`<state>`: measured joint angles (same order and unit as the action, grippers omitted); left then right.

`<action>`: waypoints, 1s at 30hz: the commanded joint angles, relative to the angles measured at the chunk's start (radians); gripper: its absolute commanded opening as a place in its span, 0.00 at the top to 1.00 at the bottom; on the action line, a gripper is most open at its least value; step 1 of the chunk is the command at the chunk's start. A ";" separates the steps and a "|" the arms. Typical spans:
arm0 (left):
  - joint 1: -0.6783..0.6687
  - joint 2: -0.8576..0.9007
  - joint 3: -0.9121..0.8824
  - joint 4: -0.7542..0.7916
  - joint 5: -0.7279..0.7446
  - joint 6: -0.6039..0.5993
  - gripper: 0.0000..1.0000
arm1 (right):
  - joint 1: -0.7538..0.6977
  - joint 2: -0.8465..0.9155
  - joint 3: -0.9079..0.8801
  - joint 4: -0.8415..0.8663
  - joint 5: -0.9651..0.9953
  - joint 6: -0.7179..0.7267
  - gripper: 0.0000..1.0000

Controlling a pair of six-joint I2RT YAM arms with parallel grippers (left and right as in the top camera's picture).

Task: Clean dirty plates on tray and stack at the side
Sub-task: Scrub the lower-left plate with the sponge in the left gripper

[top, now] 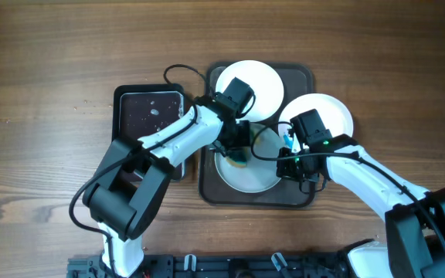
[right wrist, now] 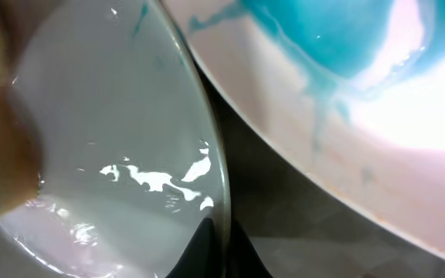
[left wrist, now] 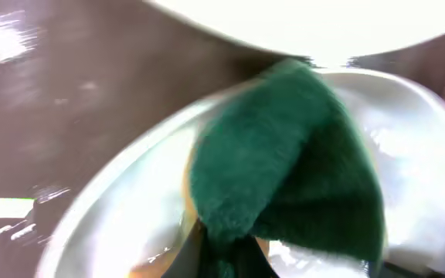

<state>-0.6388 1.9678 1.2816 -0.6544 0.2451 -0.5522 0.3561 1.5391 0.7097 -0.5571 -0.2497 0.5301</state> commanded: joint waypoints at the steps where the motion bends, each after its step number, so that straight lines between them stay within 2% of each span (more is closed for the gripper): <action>1: -0.052 0.026 -0.005 0.073 0.196 0.106 0.96 | 0.011 0.013 0.000 -0.001 0.011 -0.031 0.96; 11: -0.104 0.040 -0.005 0.124 0.257 0.166 0.96 | 0.011 0.013 0.000 -0.002 0.010 -0.031 0.96; 15: -0.105 0.058 -0.005 0.111 0.356 0.217 0.96 | 0.011 0.013 0.000 -0.006 0.010 -0.031 0.96; 19: -0.105 0.059 -0.005 0.056 0.384 0.259 0.96 | 0.011 0.013 0.000 -0.005 0.010 -0.031 0.96; 23: -0.103 0.059 -0.005 -0.029 0.383 0.340 0.96 | 0.011 0.013 0.000 -0.005 0.010 -0.032 0.96; 27: -0.097 0.060 -0.005 -0.012 0.307 0.343 0.96 | 0.011 0.013 0.000 -0.005 0.011 -0.031 0.96; 30: -0.087 0.060 -0.005 0.026 0.196 0.306 0.96 | 0.011 0.013 0.000 -0.006 0.010 -0.032 0.96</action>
<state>-0.7376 2.0125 1.2800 -0.6613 0.5556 -0.2481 0.3592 1.5391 0.7097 -0.5610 -0.2535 0.5140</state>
